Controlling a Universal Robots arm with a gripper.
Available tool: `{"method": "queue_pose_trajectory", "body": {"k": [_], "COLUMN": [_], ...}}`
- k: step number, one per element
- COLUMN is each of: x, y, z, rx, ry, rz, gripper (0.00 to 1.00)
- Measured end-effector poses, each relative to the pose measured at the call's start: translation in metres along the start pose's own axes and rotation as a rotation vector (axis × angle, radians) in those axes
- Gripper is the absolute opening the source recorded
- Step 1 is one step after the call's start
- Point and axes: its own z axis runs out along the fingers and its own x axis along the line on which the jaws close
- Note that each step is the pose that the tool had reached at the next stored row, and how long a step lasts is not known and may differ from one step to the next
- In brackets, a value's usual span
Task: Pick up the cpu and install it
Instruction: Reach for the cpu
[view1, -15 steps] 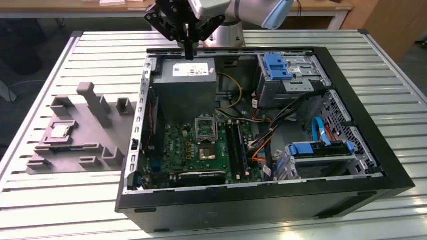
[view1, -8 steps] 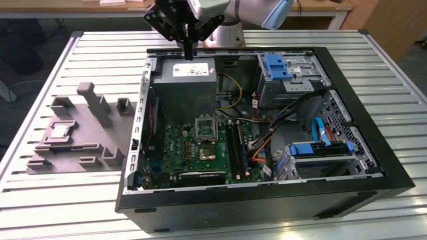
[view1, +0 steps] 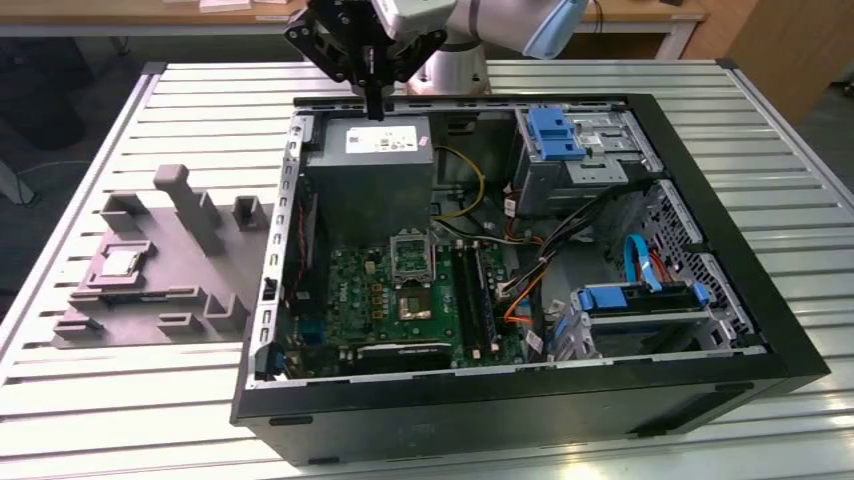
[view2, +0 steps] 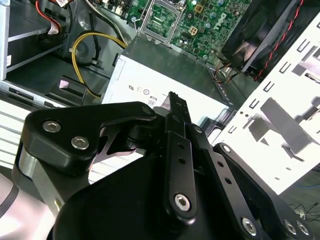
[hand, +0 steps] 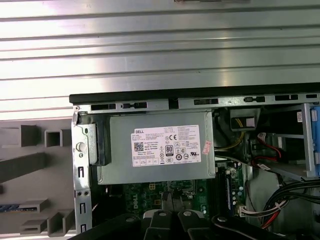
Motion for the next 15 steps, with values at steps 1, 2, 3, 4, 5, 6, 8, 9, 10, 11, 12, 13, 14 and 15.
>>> {"method": "queue_pose_trajectory", "body": {"k": [1, 2, 3, 4, 5, 6, 8, 9, 10, 11, 12, 13, 14, 15], "x": [0.0007, 0.0009, 0.0010, 0.0013, 0.0014, 0.0048, 0.0079, 0.0080, 0.0083, 0.0086, 0.0089, 0.0092, 0.0095, 0.0099], "y": [-0.0001, -0.0001, -0.0001, -0.0001, -0.0001, -0.0004, -0.0006, -0.0006, -0.0006, -0.0006, -0.0007, -0.0007, -0.0007, -0.0008], "z": [0.0000, 0.0000, 0.0000, 0.0000, 0.0000, -0.0001, -0.0002, -0.0002, -0.0002, -0.0002, -0.0002, -0.0002, -0.0002, -0.0002], "rx": [0.0000, 0.0000, 0.0000, 0.0000, 0.0000, 0.0000, 0.0000, 0.0000, 0.0000, 0.0000, 0.0000, 0.0000, 0.0000, 0.0000], "ry": [0.0000, 0.0000, 0.0000, 0.0000, 0.0000, 0.0000, 0.0000, 0.0000, 0.0000, 0.0000, 0.0000, 0.0000, 0.0000, 0.0000], "rz": [0.000, 0.000, 0.000, 0.000, 0.000, 0.000, 0.000, 0.000, 0.000, 0.000, 0.000, 0.000, 0.000, 0.000], "gripper": [0.11, 0.11, 0.11, 0.11, 0.11, 0.11, 0.11, 0.11, 0.11, 0.11, 0.11, 0.11, 0.11, 0.11]}}
